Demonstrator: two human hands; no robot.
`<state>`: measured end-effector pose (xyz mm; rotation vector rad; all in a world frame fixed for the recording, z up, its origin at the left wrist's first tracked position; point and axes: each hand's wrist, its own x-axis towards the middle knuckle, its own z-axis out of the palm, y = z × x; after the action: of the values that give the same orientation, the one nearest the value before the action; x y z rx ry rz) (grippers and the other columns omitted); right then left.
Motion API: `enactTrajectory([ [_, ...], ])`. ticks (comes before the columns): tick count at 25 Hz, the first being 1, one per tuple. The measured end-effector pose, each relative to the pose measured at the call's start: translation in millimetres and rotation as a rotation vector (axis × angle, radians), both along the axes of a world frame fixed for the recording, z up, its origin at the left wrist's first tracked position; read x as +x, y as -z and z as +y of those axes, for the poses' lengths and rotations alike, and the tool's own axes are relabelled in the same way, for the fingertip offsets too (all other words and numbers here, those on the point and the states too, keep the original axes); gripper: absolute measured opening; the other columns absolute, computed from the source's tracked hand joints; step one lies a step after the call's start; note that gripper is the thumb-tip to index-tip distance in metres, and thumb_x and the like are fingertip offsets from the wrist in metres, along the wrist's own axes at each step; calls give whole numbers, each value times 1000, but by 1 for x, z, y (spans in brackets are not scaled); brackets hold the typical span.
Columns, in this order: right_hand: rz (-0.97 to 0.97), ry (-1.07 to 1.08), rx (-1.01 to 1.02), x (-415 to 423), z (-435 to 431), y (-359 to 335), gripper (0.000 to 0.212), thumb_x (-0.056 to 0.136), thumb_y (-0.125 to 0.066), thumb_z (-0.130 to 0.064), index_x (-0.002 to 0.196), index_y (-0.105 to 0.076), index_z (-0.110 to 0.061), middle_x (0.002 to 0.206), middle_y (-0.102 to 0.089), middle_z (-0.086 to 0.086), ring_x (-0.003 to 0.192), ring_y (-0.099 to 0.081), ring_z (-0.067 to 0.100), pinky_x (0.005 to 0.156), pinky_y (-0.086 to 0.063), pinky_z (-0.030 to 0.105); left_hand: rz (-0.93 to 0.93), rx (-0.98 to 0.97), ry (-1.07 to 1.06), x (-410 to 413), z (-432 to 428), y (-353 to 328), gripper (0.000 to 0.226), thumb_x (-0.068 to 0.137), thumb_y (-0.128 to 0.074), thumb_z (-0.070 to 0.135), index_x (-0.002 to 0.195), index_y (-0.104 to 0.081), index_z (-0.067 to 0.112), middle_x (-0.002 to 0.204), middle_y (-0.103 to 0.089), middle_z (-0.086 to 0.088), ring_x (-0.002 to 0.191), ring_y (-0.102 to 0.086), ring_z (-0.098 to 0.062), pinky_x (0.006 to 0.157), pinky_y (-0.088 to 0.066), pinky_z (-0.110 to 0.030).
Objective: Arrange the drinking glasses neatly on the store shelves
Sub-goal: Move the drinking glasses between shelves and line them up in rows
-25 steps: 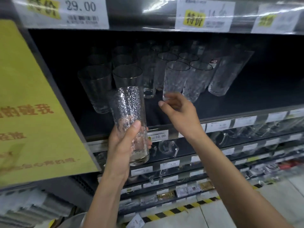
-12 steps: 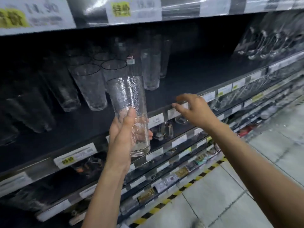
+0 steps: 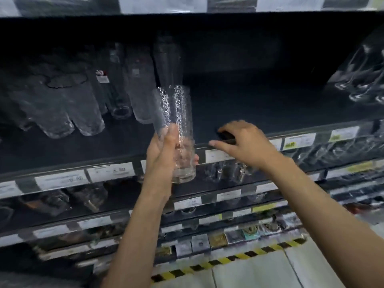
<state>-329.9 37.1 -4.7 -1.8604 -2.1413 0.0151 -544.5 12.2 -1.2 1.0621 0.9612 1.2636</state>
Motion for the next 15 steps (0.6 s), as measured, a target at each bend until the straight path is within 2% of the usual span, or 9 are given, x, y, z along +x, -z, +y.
enactTrajectory([
  [1, -45, -28, -23, 13, 5, -2, 73, 84, -43, -76, 123, -64, -17, 118, -66, 3, 113, -56, 24, 93, -44, 39, 14, -14, -41, 15, 4, -4, 90, 68, -62, 83, 122, -54, 11, 92, -74, -10, 63, -70, -24, 61, -61, -38],
  [3, -110, -76, -46, 32, 13, -3, 98, 75, -19, -91, 129, -59, -20, 129, -62, 2, 122, -52, 23, 99, -43, 40, 65, -39, -105, 36, 10, -14, 92, 61, -51, 86, 123, -55, 18, 101, -74, -10, 73, -73, -26, 69, -62, -42],
  [5, -130, -112, -44, 44, 20, -4, 107, 71, -9, -93, 136, -53, -21, 140, -55, 1, 131, -46, 22, 104, -38, 41, 142, -48, -155, 53, 14, -21, 87, 62, -47, 88, 122, -54, 25, 109, -73, -9, 88, -74, -29, 80, -61, -46],
  [9, -254, -149, -10, 49, 23, 8, 101, 75, -13, -89, 145, -45, -22, 150, -46, 2, 137, -40, 22, 106, -35, 41, 233, 33, -221, 75, 25, -31, 38, 76, -50, 77, 98, -52, 46, 103, -70, -17, 82, -73, -33, 80, -60, -50],
  [12, -262, -152, 44, 51, 25, 19, 98, 79, -19, -86, 139, -53, -16, 143, -54, 8, 131, -49, 27, 100, -43, 44, 217, 44, -270, 84, 35, -31, 43, 78, -61, 67, 106, -50, 37, 104, -69, -4, 80, -70, -26, 80, -60, -51],
  [15, -258, -161, 99, 52, 26, 23, 95, 81, -20, -85, 136, -56, -15, 141, -56, 9, 129, -51, 28, 100, -43, 43, 263, 87, -391, 88, 47, -25, 35, 83, -72, 52, 106, -49, 40, 109, -65, 3, 99, -70, -22, 90, -58, -45],
])
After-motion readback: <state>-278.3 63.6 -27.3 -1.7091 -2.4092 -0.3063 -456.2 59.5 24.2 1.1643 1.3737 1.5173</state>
